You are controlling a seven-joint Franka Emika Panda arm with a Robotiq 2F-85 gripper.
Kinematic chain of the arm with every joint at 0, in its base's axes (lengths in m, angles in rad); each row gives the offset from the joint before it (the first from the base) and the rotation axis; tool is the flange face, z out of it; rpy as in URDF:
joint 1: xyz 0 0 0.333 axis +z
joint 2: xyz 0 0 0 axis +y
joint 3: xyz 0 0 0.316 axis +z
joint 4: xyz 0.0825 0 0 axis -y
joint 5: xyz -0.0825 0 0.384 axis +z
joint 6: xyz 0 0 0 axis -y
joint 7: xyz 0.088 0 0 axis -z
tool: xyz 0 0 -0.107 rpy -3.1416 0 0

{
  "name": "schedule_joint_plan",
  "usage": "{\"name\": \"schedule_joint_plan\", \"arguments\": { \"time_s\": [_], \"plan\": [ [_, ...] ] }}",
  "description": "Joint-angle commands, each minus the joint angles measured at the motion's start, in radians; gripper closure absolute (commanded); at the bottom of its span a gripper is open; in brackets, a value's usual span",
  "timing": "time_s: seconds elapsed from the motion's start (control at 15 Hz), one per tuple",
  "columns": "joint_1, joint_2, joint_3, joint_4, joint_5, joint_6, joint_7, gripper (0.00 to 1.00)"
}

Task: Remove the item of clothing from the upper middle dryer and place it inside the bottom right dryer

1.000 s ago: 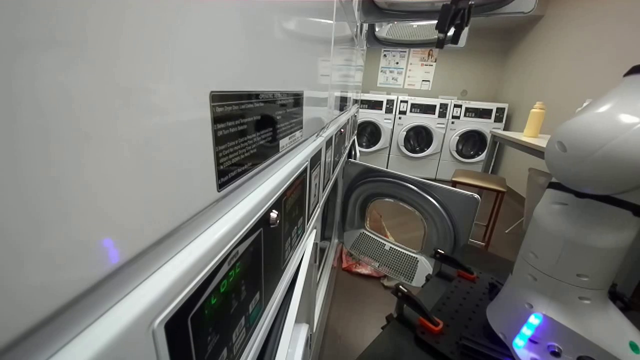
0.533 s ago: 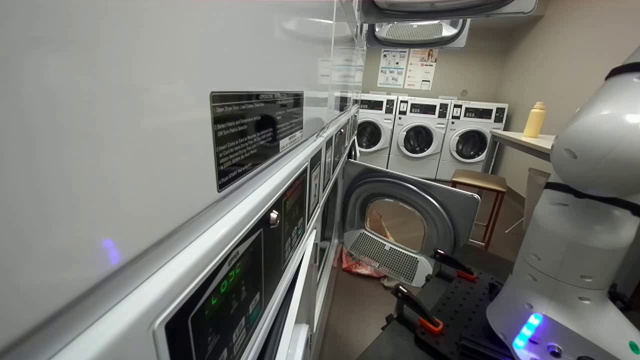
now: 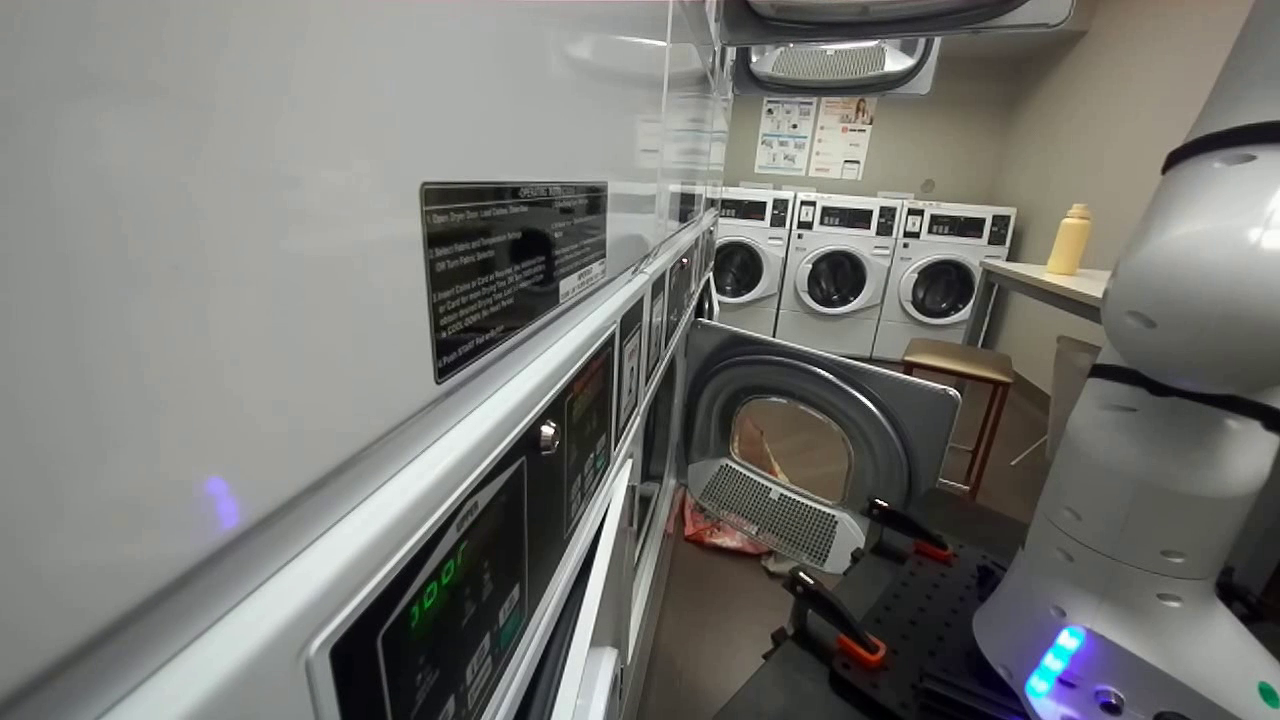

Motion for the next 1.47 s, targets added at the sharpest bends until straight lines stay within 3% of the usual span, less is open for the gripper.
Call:
{"name": "schedule_joint_plan", "arguments": {
  "time_s": [0.0,0.2,0.27,0.6,0.67,1.4],
  "plan": [
    [0.000,0.003,0.000,0.005,0.000,-0.001,0.000,0.00],
    [-0.004,0.040,-0.009,0.048,0.021,0.016,-0.025,0.00],
    [-0.055,0.060,0.033,0.070,0.034,0.013,-0.039,0.00],
    [-0.096,0.143,0.077,0.159,0.107,0.018,-0.102,0.00],
    [-0.064,0.155,0.046,0.167,0.118,0.024,-0.113,0.00],
    [-0.094,0.342,0.065,0.359,0.372,0.032,-0.231,0.00]
  ]
}}
